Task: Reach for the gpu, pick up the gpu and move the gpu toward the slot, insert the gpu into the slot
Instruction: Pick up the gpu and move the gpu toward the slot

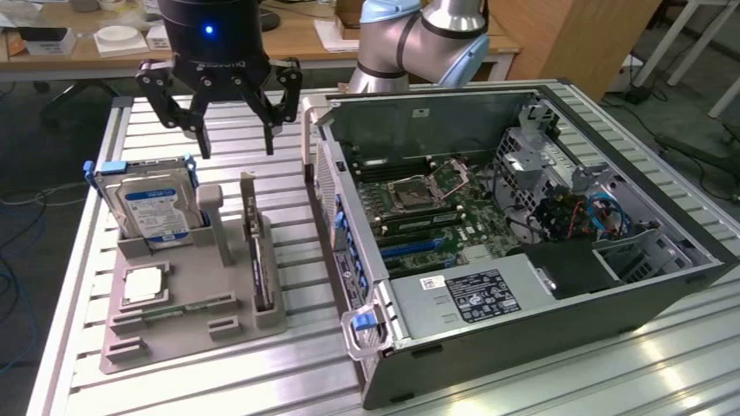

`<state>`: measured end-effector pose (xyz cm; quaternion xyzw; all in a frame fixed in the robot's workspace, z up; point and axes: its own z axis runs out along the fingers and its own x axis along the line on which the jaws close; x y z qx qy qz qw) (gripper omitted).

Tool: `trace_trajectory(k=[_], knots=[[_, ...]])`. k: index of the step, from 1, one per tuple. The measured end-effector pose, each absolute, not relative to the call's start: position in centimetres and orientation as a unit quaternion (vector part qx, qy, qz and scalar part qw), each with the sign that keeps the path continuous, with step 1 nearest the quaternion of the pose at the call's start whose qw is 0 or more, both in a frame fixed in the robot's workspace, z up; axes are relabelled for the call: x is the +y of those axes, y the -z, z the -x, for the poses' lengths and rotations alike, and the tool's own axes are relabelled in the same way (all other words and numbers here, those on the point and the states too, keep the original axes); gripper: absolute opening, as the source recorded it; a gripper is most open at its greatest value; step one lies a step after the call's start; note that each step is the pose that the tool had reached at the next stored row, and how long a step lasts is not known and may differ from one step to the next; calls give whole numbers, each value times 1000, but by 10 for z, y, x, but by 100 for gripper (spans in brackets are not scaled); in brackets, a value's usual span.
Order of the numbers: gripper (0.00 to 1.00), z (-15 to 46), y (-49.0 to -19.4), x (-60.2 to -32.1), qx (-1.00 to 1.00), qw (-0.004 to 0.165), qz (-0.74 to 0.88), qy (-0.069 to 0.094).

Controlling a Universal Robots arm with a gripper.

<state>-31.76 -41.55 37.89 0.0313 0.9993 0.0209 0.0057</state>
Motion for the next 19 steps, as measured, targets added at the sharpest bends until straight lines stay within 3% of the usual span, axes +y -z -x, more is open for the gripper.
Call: trace_trajectory(k=[19], knots=[[71, 318, -375, -423, 1000, 5, -18, -21]])
